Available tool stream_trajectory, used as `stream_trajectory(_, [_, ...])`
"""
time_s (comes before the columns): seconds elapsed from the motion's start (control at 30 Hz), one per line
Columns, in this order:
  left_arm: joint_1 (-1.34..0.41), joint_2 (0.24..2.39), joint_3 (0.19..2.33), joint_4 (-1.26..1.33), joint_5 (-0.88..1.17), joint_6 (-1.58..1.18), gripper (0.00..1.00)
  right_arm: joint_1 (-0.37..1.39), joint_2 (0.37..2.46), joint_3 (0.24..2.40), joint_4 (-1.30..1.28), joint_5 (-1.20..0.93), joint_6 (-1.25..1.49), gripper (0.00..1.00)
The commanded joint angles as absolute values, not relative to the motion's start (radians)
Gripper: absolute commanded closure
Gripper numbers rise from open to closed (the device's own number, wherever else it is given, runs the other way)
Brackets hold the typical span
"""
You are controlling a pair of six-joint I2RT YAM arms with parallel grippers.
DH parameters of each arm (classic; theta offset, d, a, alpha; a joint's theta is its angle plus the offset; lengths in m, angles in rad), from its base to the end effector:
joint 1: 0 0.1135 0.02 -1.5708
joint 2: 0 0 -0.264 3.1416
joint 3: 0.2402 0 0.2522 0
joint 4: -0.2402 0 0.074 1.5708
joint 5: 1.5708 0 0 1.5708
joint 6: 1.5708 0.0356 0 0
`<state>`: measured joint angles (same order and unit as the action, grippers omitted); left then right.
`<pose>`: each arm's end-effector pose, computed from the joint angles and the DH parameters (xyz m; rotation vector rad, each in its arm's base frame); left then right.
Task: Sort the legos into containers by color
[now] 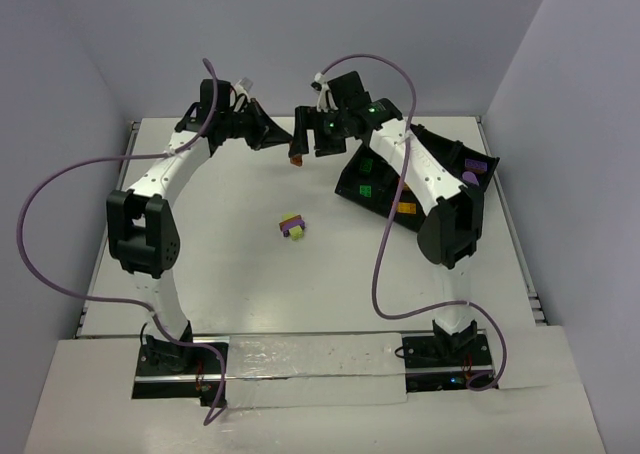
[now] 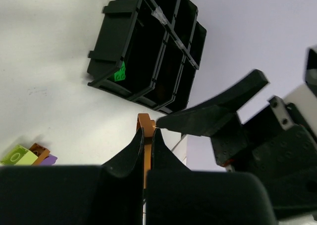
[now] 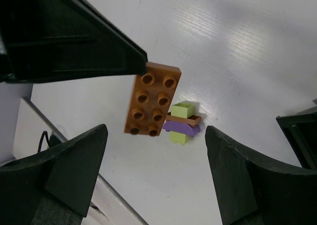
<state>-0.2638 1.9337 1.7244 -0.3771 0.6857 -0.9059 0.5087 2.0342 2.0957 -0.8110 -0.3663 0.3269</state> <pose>0.4289 -0.1392 0.3119 -0.3095 2.3323 -1.3718 0.3932 0.2339 0.3515 -0.4113 2.3763 0.8316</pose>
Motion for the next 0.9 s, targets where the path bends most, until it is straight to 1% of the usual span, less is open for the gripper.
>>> stream_trajectory(0.0, [-0.262, 1.853, 1.719, -0.353, 0.7, -0.892, 1.0, 0.518, 2.083, 2.135, -0.776, -0.418, 0.343, 0.15])
stream_trajectory(0.13, [-0.262, 1.832, 1.686, -0.332, 0.703, -0.898, 1.0, 0.525, 2.111, 2.145, -0.775, -0.462, 0.343, 0.18])
stream_trajectory(0.23, [-0.262, 1.818, 1.662, -0.309, 0.703, -0.905, 1.0, 0.527, 2.108, 2.134, -0.751, -0.48, 0.349, 0.27])
stream_trajectory(0.3, [-0.262, 1.814, 1.647, -0.301, 0.703, -0.909, 1.0, 0.528, 2.105, 2.133, -0.739, -0.496, 0.352, 0.39])
stream_trajectory(0.33, [-0.262, 1.811, 1.641, -0.299, 0.702, -0.909, 1.0, 0.528, 2.105, 2.136, -0.736, -0.501, 0.354, 0.52])
stream_trajectory(0.43, [-0.264, 1.8, 1.634, -0.311, 0.688, -0.896, 1.0, 0.529, 2.096, 2.13, -0.728, -0.495, 0.364, 0.94])
stream_trajectory(0.47, [-0.264, 1.798, 1.634, -0.319, 0.681, -0.889, 1.0, 0.531, 2.091, 2.124, -0.725, -0.488, 0.366, 1.0])
stream_trajectory(0.5, [-0.262, 1.798, 1.637, -0.329, 0.672, -0.876, 1.0, 0.529, 2.083, 2.116, -0.721, -0.475, 0.369, 1.0])
stream_trajectory(0.53, [-0.262, 1.797, 1.64, -0.348, 0.662, -0.867, 0.96, 0.527, 2.078, 2.112, -0.721, -0.458, 0.372, 1.0])
stream_trajectory(0.57, [-0.262, 1.797, 1.645, -0.365, 0.651, -0.859, 0.9, 0.525, 2.074, 2.108, -0.722, -0.445, 0.373, 1.0])
stream_trajectory(0.6, [-0.262, 1.799, 1.656, -0.397, 0.64, -0.843, 0.69, 0.522, 2.07, 2.103, -0.727, -0.429, 0.374, 1.0])
stream_trajectory(0.63, [-0.262, 1.799, 1.661, -0.412, 0.635, -0.836, 0.59, 0.52, 2.065, 2.099, -0.73, -0.408, 0.377, 1.0])
stream_trajectory(0.7, [-0.258, 1.794, 1.679, -0.485, 0.578, -0.799, 0.26, 0.491, 2.053, 2.08, -0.746, -0.353, 0.389, 1.0])
stream_trajectory(0.73, [-0.255, 1.788, 1.685, -0.527, 0.538, -0.777, 0.16, 0.472, 2.043, 2.062, -0.752, -0.316, 0.401, 1.0])
stream_trajectory(0.77, [-0.25, 1.786, 1.686, -0.559, 0.508, -0.757, 0.11, 0.452, 2.039, 2.054, -0.755, -0.301, 0.406, 1.0])
stream_trajectory(0.83, [-0.222, 1.761, 1.655, -0.61, 0.438, -0.724, 0.05, 0.388, 2.027, 2.028, -0.756, -0.257, 0.445, 1.0])
stream_trajectory(0.87, [-0.209, 1.748, 1.632, -0.621, 0.427, -0.721, 0.04, 0.366, 2.024, 2.022, -0.759, -0.239, 0.456, 1.0])
